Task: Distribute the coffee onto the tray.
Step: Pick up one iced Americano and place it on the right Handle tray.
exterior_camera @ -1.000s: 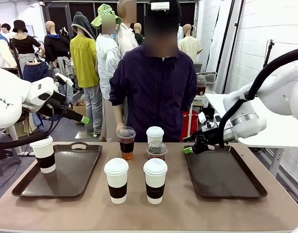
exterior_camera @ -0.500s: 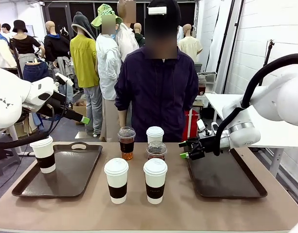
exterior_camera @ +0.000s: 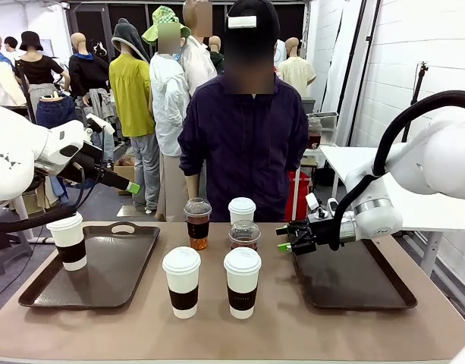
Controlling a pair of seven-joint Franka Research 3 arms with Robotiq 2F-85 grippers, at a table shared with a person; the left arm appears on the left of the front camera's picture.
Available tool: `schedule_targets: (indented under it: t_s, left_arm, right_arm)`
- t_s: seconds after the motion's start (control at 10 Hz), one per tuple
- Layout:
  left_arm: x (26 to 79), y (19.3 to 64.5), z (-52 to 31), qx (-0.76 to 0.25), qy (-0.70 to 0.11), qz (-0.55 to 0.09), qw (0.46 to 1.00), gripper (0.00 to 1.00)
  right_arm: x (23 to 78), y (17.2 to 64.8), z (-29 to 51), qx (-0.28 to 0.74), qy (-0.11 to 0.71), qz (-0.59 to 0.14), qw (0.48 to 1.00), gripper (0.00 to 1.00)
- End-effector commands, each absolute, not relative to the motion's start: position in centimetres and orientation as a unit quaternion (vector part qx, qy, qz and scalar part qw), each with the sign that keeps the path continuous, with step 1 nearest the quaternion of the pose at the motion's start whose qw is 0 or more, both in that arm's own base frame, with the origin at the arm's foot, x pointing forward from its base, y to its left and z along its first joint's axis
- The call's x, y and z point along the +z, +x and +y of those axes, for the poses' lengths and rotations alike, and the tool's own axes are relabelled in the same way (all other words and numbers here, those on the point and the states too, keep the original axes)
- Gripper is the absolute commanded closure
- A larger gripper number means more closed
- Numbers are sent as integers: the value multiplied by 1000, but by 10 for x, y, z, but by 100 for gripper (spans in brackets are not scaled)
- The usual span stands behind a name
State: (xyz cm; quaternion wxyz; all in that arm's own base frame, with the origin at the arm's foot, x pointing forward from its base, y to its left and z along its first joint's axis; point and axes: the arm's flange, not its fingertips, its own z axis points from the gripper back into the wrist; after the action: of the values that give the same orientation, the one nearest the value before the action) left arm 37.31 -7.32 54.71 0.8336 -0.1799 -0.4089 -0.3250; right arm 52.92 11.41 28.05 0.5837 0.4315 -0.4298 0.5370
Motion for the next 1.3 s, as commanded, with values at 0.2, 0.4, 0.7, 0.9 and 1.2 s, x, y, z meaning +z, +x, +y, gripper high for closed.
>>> schedule_targets:
  t_s: [0.2, 0.4, 0.7, 0.9, 1.2]
  left_arm:
    - [547, 373, -72, -324, -184, -409, 833, 0]
    - [547, 373, -72, -324, -184, -409, 833, 0]
    - [547, 373, -72, -324, -184, -409, 833, 0]
    - [547, 373, -72, -324, -184, -409, 833, 0]
    - [547, 373, -72, -324, -184, -409, 833, 0]
  right_arm:
    - [280, 529, 114, 538, 432, -429, 583, 0]
    - [274, 530, 119, 528, 441, -440, 577, 0]
    - [258, 531, 137, 517, 460, -453, 562, 0]
    - [254, 532, 147, 518, 465, -450, 559, 0]
    - [248, 530, 159, 523, 475, -440, 554, 0]
